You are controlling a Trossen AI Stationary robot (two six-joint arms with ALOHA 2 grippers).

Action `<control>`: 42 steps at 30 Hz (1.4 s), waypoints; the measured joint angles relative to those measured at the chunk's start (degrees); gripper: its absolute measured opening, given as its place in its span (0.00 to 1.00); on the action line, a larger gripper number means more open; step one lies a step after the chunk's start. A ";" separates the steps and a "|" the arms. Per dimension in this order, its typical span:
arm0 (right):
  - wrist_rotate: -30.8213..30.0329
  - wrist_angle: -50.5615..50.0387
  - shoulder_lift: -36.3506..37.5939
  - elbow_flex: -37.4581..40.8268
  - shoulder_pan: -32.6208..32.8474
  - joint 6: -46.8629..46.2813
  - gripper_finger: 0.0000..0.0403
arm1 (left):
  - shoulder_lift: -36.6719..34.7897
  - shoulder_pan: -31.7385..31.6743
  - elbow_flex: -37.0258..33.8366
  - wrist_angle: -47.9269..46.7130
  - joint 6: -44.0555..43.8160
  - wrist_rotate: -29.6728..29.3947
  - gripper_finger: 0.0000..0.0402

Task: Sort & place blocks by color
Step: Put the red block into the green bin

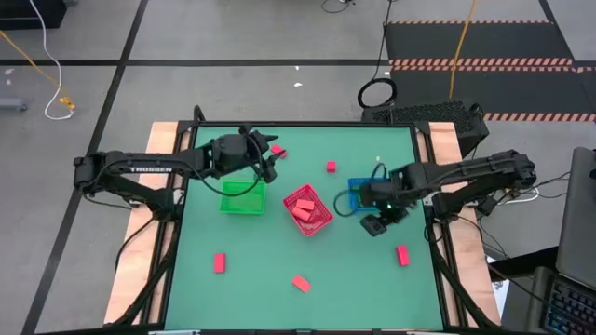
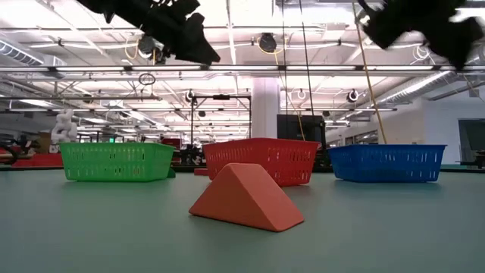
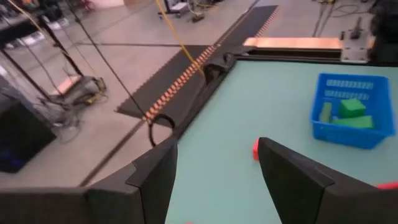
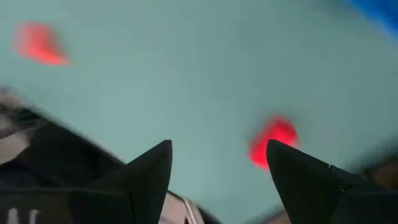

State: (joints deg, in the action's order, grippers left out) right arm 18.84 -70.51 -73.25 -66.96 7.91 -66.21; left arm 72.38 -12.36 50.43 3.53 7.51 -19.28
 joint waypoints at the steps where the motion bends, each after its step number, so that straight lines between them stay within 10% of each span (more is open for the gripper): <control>1: 0.93 -1.52 -0.03 1.19 1.02 -3.47 0.63 | -0.05 -0.37 0.57 -0.65 0.77 -0.02 0.56; 19: 4.35 19.82 0.46 23.81 16.49 -41.18 0.63 | -0.07 -1.07 0.99 -3.04 4.93 -0.03 0.56; 33: -0.51 21.13 0.50 30.10 18.48 -40.81 0.60 | -3.29 -1.07 0.99 2.04 4.80 6.00 0.56; 42: 1.36 28.67 0.55 33.55 18.46 -34.76 0.31 | -3.23 -0.61 0.99 0.53 3.27 5.98 0.56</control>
State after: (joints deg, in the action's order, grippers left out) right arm 20.19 -41.84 -72.70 -33.41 26.37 -100.97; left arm 69.14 -12.97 51.42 4.07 10.78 -13.30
